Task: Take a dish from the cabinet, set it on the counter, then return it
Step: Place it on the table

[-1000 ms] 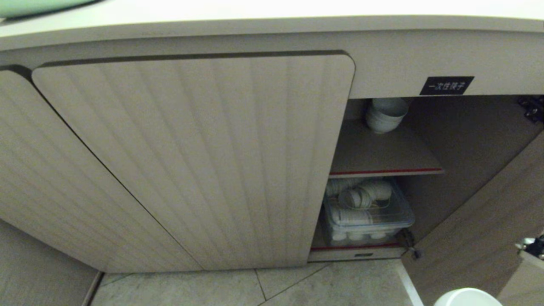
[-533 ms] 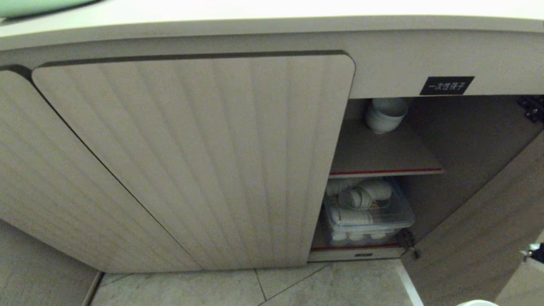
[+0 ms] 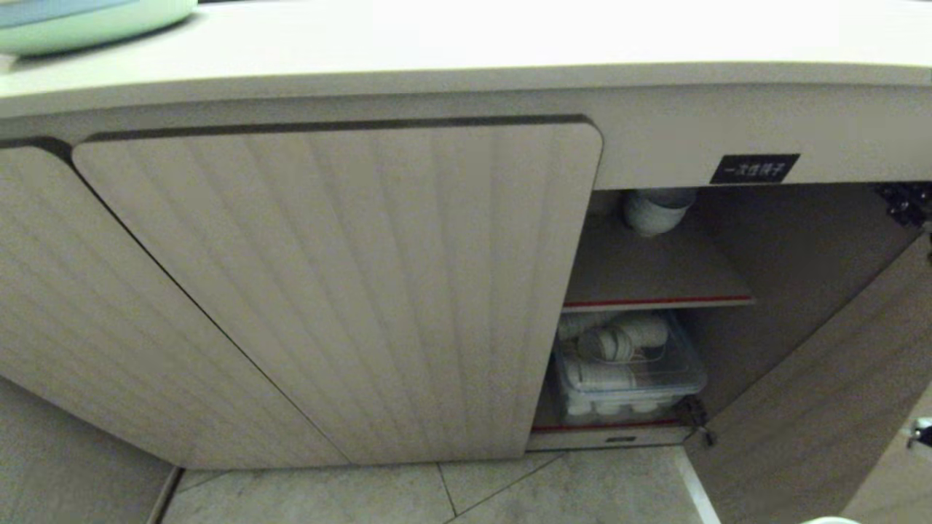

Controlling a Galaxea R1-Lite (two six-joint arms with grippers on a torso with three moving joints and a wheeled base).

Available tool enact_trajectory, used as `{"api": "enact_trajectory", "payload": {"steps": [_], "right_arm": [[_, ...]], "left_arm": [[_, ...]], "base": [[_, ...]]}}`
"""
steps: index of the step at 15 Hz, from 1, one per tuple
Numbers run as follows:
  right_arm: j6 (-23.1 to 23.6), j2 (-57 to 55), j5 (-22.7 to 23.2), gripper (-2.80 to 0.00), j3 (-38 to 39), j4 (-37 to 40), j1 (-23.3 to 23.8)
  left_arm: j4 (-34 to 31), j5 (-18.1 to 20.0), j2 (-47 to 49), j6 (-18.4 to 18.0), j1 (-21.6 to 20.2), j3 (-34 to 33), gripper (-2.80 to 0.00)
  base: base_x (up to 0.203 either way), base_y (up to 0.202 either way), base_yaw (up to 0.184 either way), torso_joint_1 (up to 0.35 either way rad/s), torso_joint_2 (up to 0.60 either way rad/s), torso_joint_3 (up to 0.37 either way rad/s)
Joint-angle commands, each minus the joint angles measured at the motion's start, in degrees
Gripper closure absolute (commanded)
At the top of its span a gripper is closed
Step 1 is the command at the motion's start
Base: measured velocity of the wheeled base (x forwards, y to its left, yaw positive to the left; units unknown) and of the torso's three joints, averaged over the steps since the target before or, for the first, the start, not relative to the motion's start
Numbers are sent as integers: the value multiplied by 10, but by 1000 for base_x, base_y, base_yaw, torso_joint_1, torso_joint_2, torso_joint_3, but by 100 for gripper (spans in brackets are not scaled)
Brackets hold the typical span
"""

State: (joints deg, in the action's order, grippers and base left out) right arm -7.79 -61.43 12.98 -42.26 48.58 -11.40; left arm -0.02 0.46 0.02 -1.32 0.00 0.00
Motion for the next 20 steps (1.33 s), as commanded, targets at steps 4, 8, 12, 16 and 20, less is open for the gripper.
{"api": "enact_trajectory", "payload": {"steps": [4,8,12,16,20], "right_arm": [[0,-1,1,0,-10,10,0],[0,-3,1,0,-17,11,0],[0,-3,1,0,-17,11,0],[0,-3,2,0,-18,11,-1],[0,-3,2,0,-23,13,0]], "left_arm": [[0,0,0,0,0,0,0],[0,0,0,0,0,0,0],[0,0,0,0,0,0,0],[0,0,0,1,0,0,0],[0,0,0,0,0,0,0]], "base": [[0,0,0,163,-433,-274],[0,0,0,191,-472,-285],[0,0,0,211,-481,-282],[0,0,0,227,-517,-284],[0,0,0,245,-539,-292]]}}
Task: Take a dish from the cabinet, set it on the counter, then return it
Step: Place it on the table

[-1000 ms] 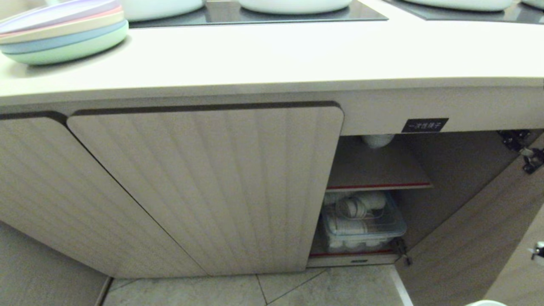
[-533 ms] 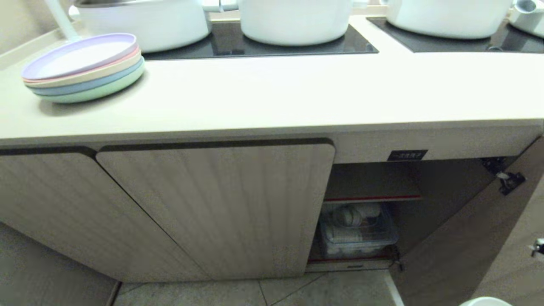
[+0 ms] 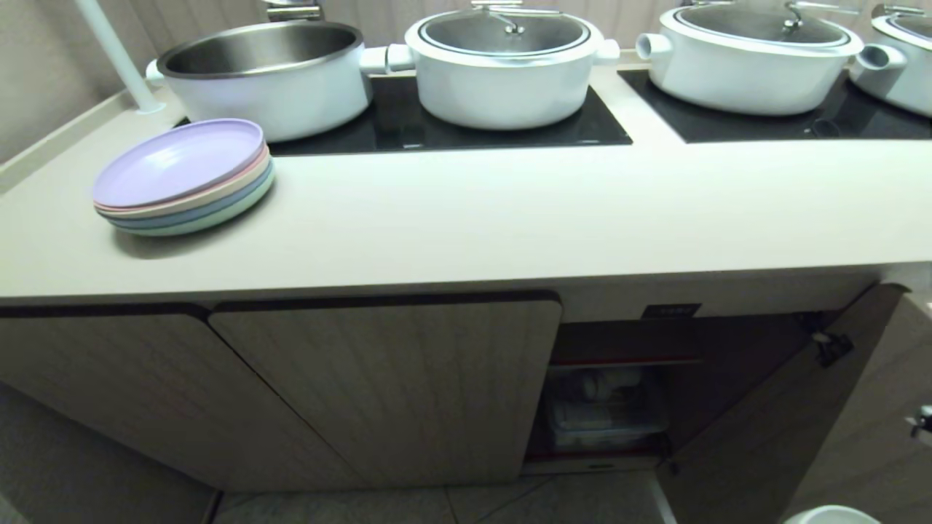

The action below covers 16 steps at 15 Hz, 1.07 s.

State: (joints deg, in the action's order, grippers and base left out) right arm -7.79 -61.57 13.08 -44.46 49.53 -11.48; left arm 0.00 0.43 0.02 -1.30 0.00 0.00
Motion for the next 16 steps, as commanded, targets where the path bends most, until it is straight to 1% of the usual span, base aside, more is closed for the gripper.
{"api": "enact_trajectory", "payload": {"steps": [1,8,16], "right_arm": [[-1,-1,2,0,-3,4,1],[-3,4,2,0,-5,14,1],[-5,9,4,0,-8,13,1]], "left_arm": [[0,0,0,0,0,0,0],[0,0,0,0,0,0,0],[0,0,0,0,0,0,0]], "base": [[0,0,0,265,-549,-305],[0,0,0,274,-580,-305],[0,0,0,181,-370,-191]]}}
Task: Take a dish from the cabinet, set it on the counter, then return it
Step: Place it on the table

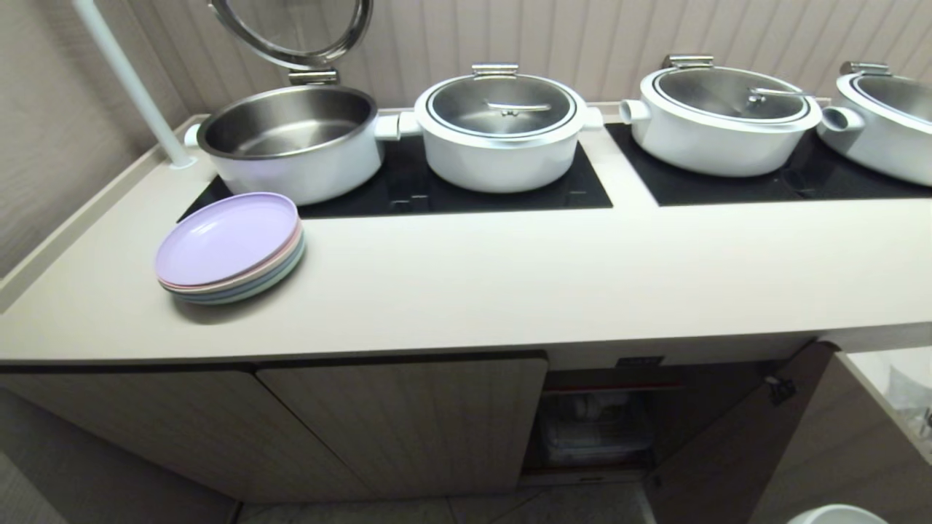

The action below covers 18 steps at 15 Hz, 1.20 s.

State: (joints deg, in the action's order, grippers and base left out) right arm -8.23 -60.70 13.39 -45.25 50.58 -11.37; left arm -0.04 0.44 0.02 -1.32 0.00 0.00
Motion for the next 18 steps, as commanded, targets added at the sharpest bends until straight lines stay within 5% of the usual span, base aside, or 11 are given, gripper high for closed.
{"api": "enact_trajectory", "payload": {"steps": [1,18], "right_arm": [[0,0,1,0,0,1,0],[1,-7,-1,0,-12,13,-1]], "left_arm": [[0,0,0,1,0,0,0],[0,0,0,0,0,0,0]], "base": [[0,0,0,167,-338,-183],[0,0,0,132,-265,-135]]}}
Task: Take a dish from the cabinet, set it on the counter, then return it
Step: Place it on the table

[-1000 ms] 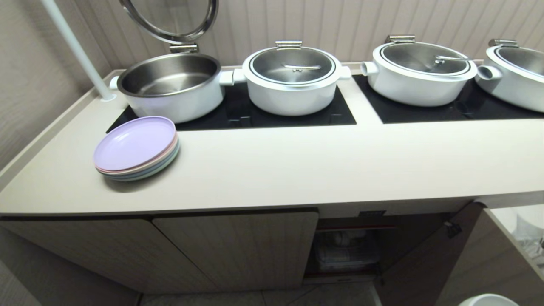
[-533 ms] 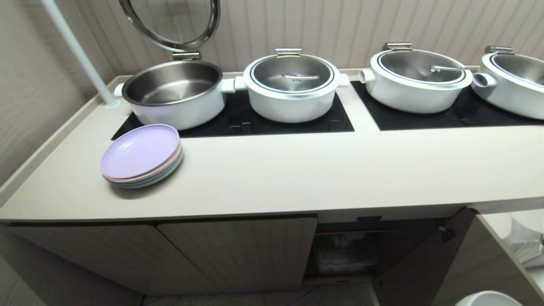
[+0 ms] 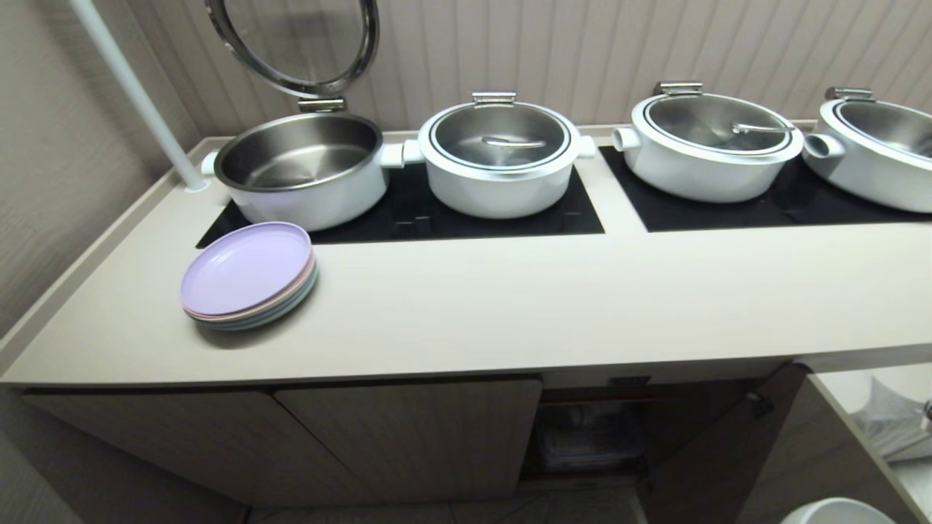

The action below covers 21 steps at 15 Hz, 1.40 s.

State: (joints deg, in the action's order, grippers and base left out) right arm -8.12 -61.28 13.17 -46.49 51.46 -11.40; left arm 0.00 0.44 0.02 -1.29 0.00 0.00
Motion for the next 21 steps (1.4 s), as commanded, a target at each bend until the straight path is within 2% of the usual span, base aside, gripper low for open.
{"api": "enact_trajectory", "payload": {"steps": [1,21], "right_arm": [[-1,-4,1,0,0,6,1],[-5,-33,-1,0,-43,1,5]], "left_arm": [[0,0,0,0,0,0,0],[0,0,0,0,0,0,0]], "base": [[0,0,0,0,0,0],[0,0,0,0,0,0]]}}
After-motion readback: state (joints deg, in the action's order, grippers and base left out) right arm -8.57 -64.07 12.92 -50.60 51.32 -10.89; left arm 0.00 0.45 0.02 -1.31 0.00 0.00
